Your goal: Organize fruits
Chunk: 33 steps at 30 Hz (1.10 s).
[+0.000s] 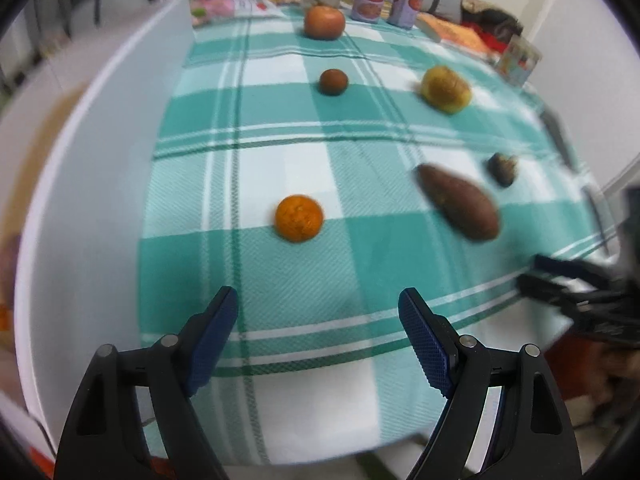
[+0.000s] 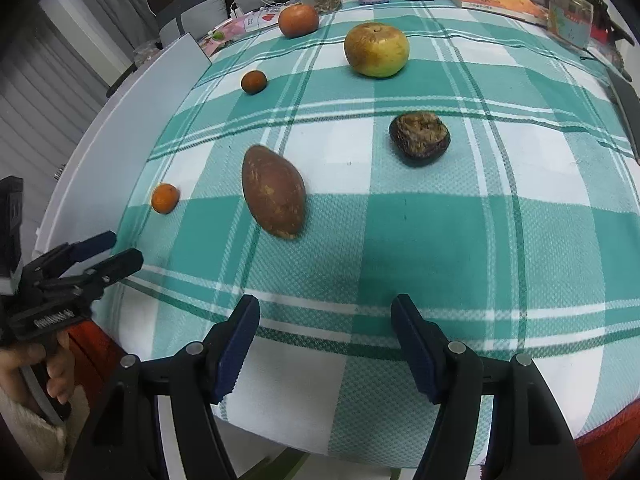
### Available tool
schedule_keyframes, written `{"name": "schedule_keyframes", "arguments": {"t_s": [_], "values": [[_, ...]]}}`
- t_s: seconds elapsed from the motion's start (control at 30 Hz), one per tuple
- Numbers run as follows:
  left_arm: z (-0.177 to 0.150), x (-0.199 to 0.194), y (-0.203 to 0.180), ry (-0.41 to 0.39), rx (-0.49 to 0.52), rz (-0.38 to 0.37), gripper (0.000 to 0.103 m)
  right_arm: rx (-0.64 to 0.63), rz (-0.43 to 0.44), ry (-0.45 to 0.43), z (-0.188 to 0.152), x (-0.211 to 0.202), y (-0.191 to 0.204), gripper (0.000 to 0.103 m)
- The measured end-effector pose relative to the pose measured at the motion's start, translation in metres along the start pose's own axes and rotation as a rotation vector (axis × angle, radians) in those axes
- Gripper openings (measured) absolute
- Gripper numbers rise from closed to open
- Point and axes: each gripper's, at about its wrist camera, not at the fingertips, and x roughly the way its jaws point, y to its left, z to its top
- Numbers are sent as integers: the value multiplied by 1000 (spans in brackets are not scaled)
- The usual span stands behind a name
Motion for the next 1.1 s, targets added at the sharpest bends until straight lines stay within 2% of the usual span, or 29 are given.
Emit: {"name": "schedule_keyframes", "arguments": {"t_s": [0.1,0.13,0.2,0.3,0.4,0.57,0.73,0.77,0.9,1.0,1.1], "values": [[25,-8,19,61,-77,-126,84,3,37,13,25,-7,2,69],[32,-10,22,69,-88,-135,84,13,61,36,40,-8,3,69],[47,-9,26,75,-86,-98,82,48,112,88,66,-7,5,69],[60,5,18,106,-42,-42,81,-4,112,163,97,0,19,69],[64,30,8,162,2,-16,64,-38,77,214,110,7,27,69],[65,55,1,182,-6,22,61,-53,54,270,116,16,30,68],[66,67,1,186,3,65,34,-145,28,306,114,33,50,67],[66,68,3,180,-2,74,32,-164,15,308,113,36,54,66],[66,66,9,152,-39,55,30,-274,-84,327,111,55,73,65],[66,66,9,151,-38,56,30,-302,-131,355,111,69,75,60],[66,65,6,158,-18,76,36,-325,-150,385,109,78,77,48]]}}
